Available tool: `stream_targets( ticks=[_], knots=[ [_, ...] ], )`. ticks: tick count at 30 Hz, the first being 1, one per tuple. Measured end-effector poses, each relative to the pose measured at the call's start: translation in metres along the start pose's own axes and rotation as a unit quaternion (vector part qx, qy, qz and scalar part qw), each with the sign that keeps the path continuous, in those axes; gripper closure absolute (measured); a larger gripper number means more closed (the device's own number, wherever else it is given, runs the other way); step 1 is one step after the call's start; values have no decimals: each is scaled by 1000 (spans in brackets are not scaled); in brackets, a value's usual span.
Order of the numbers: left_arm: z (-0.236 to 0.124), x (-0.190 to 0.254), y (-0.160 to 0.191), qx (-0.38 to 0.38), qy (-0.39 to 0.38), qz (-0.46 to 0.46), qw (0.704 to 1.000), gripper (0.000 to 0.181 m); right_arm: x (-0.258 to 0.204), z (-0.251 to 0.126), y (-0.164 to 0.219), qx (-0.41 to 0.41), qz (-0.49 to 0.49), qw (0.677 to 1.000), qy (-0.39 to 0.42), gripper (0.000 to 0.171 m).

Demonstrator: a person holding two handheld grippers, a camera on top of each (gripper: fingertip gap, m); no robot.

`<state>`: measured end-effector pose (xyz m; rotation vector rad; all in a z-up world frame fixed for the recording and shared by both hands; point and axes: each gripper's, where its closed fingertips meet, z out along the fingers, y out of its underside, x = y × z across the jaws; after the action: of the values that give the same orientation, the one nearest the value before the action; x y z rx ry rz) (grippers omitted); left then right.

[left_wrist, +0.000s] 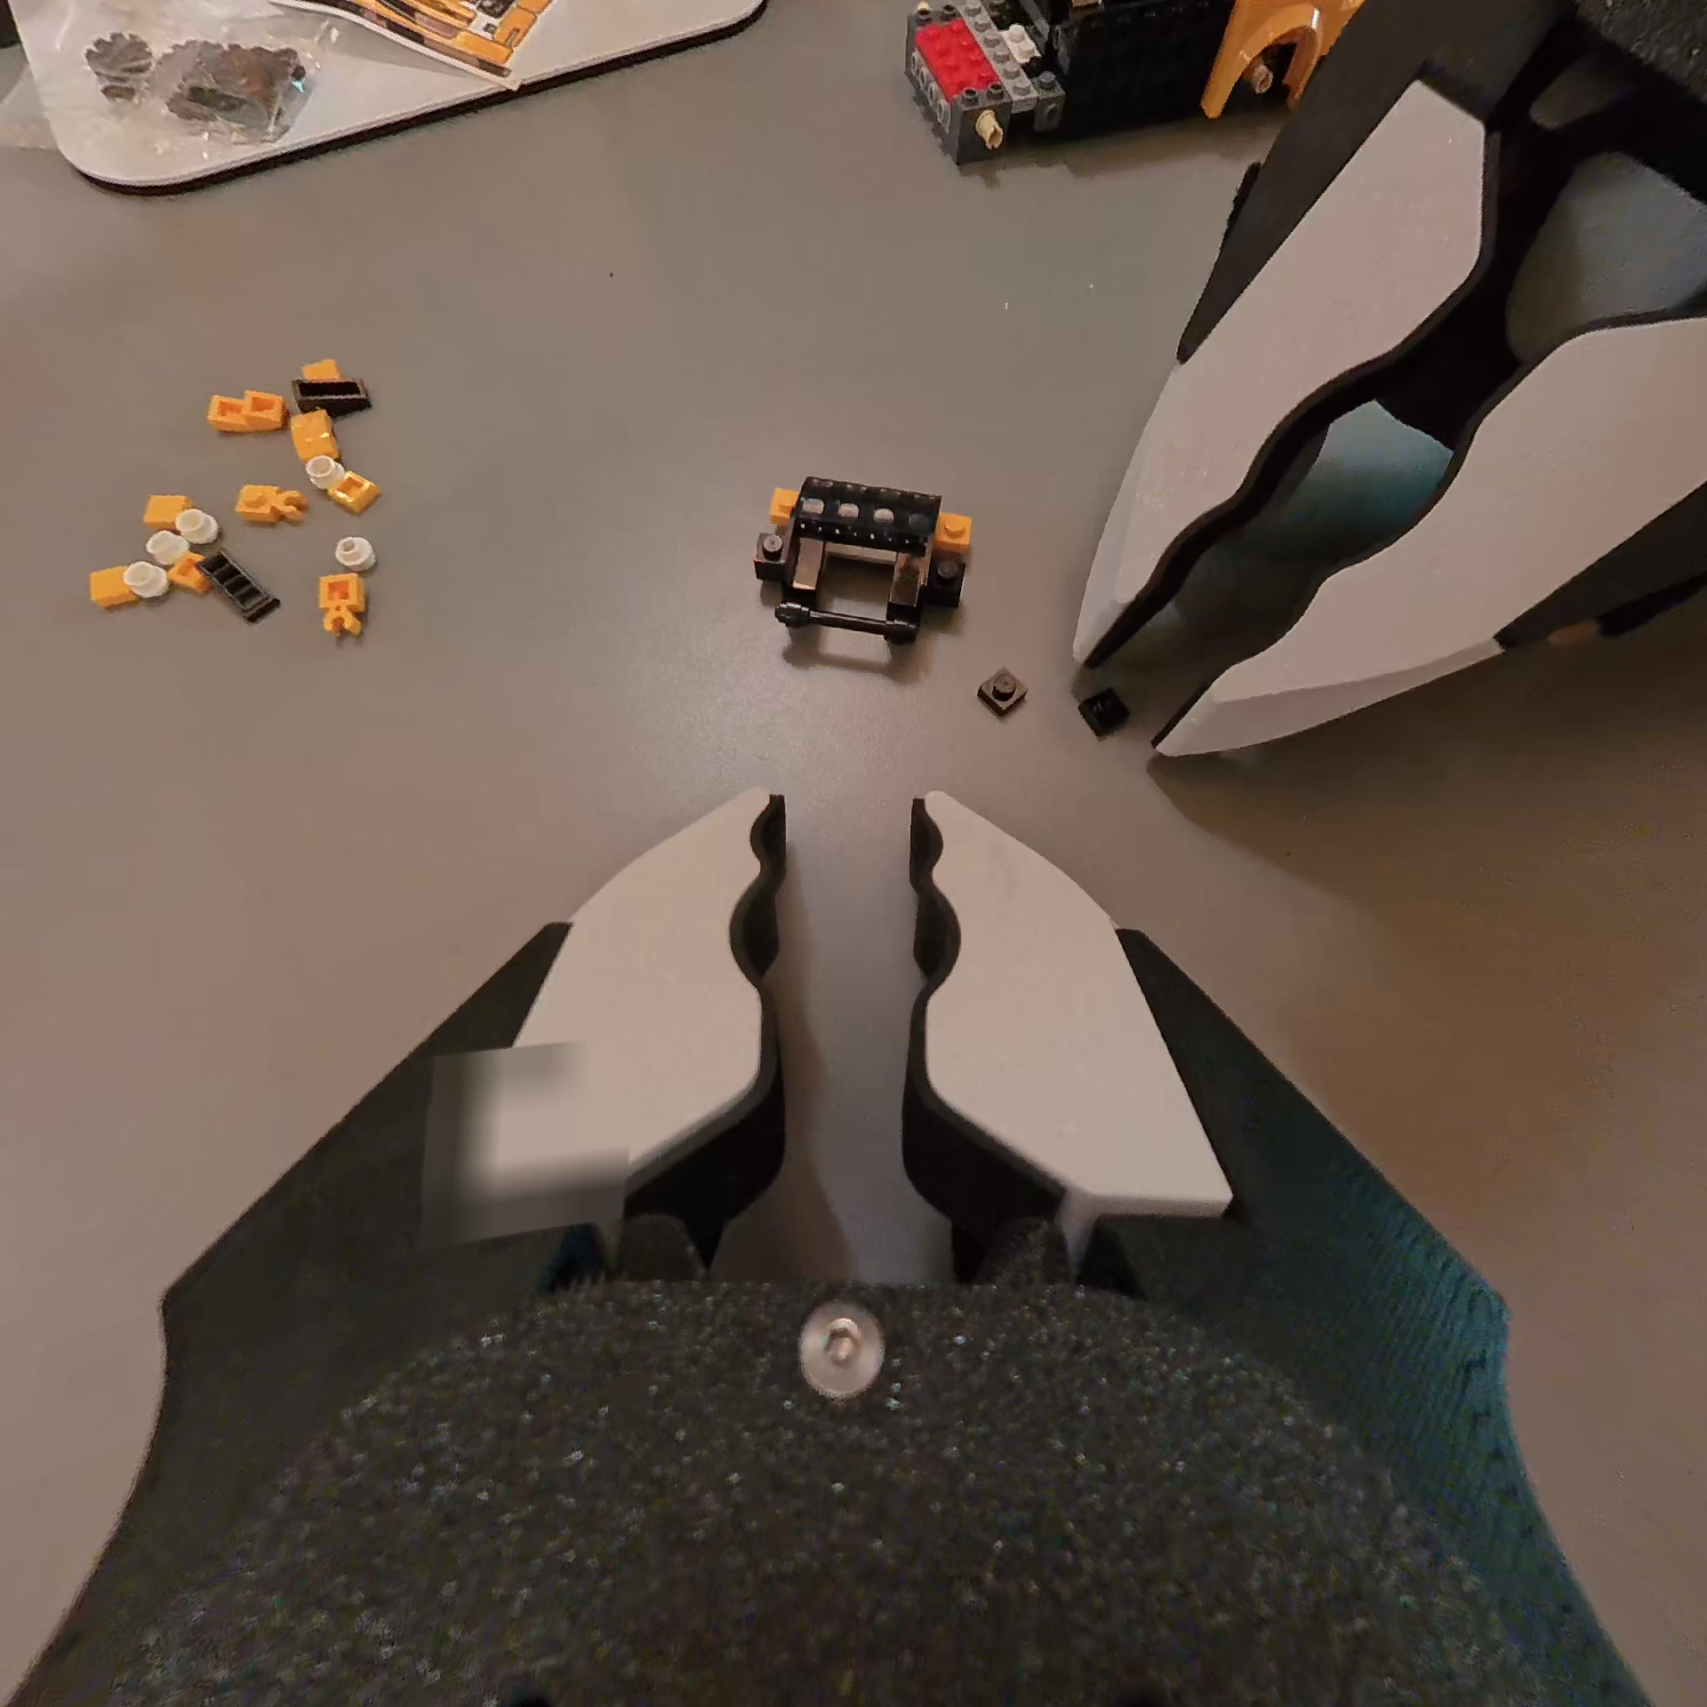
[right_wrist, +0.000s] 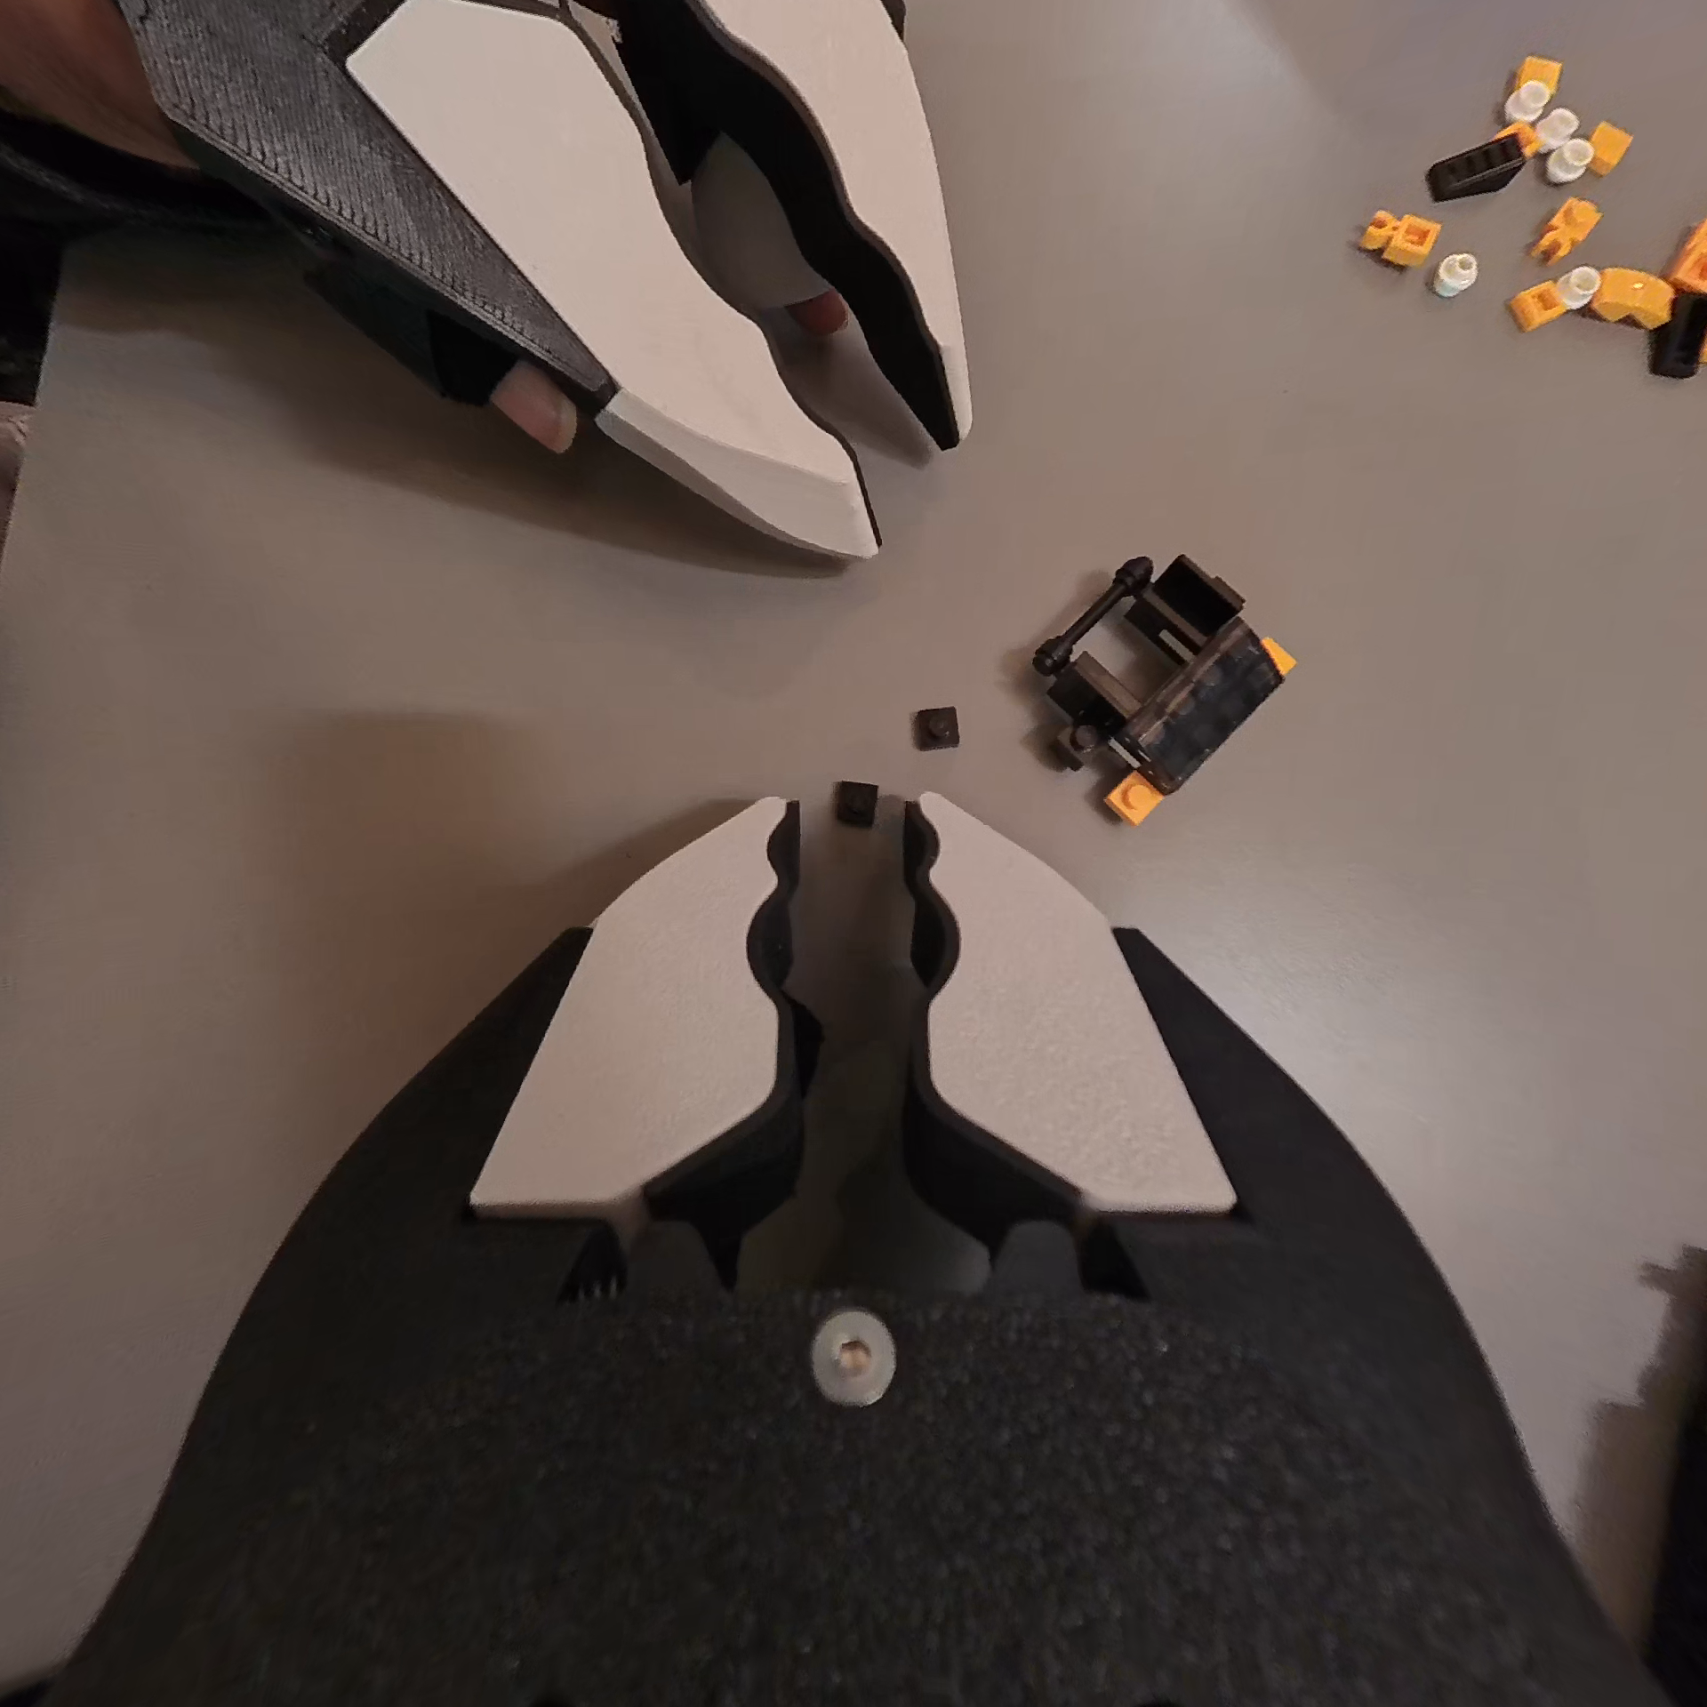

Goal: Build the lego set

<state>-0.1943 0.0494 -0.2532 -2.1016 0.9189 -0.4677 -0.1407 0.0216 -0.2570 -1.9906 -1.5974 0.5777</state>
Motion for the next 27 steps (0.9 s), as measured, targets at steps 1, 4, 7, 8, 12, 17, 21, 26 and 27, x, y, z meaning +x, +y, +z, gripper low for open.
stream_targets(
  ticks=[1,4,7,8,12,17,21,26,27],
  knots=[
    [0,0,0,0,0,0,1000,156,1,-1,0,0,0,1000,1,149],
    [0,0,-1,2,0,0,1000,156,7,-6,-1,5,4,1000,11,148],
    [-1,0,-1,5,0,0,1000,156,17,-15,-2,16,6,1000,25,146],
    [-1,0,-2,5,0,1,1000,156,21,-19,-3,22,3,999,29,145],
    [-1,0,-2,7,3,0,1000,156,36,-26,-1,34,-19,999,35,141],
    [0,1,-4,6,7,3,1000,155,54,-19,-6,29,-38,999,8,132],
    [0,2,-5,9,8,6,1000,155,60,-12,-22,23,-133,990,-33,118],
    [0,3,-4,7,14,8,1000,155,68,4,-34,-25,-193,977,-84,108],
    [0,3,-4,9,15,7,1000,154,67,7,-36,-32,-195,976,-95,108]
  ],
)
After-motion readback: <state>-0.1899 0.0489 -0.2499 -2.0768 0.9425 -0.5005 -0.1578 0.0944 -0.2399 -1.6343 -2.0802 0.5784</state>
